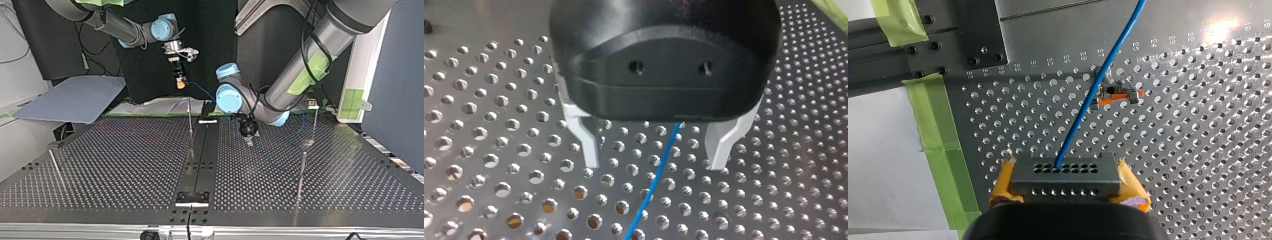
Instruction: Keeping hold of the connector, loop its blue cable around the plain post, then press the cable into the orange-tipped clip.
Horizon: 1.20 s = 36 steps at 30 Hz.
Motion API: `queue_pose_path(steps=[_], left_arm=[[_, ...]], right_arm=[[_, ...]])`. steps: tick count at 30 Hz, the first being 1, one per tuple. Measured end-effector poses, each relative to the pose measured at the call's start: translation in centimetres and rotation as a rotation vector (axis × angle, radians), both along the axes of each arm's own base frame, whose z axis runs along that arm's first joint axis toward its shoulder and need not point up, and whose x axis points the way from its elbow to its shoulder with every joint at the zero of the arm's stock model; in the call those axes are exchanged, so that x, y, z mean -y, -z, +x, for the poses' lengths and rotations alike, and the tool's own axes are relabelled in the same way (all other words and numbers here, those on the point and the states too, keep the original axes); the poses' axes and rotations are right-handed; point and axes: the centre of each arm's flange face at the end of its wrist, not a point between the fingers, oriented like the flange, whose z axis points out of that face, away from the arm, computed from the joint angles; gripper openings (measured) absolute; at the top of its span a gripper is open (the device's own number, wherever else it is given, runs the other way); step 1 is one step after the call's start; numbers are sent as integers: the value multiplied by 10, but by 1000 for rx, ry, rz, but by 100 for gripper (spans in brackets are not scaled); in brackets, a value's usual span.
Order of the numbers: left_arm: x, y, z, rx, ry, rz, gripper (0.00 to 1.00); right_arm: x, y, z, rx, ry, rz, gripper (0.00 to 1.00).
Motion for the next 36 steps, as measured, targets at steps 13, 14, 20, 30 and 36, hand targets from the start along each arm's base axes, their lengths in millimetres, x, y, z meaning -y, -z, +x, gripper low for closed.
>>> queue_pose_path(steps=[13,14,20,30,36], left_arm=[[17,44,1,-60,17,38,100],[19,51,1,-67,20,45,100],[27,81,0,-88,33,71,100],[48,108,-2,-132,47,144,100],[70,136,-10,-141,76,163,100]], right_arm=[[0,0,0,-1,-3,2,0],[0,0,0,-1,-3,2,0],[0,0,0,-1,-3,2,0],[0,0,0,0,-4,1,0],[0,0,0,-1,-3,2,0]])
